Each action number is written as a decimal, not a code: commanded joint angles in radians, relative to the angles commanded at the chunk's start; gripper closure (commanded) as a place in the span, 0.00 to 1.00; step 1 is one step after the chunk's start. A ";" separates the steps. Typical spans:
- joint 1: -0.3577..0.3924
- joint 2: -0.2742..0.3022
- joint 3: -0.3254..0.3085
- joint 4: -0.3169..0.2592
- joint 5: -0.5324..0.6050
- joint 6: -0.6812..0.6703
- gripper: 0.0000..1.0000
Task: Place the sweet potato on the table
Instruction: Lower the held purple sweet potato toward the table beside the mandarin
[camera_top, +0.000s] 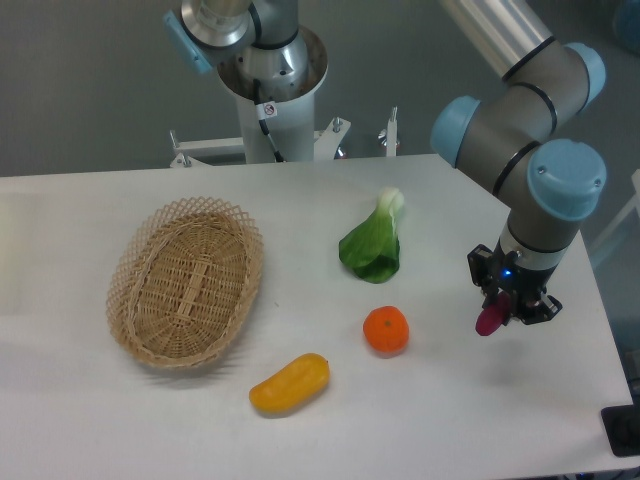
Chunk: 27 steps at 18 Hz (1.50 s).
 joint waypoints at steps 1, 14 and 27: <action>0.000 0.000 0.000 -0.002 0.000 0.000 0.84; -0.024 -0.060 0.005 0.084 0.011 -0.115 0.84; -0.048 -0.080 -0.127 0.143 0.029 -0.123 0.84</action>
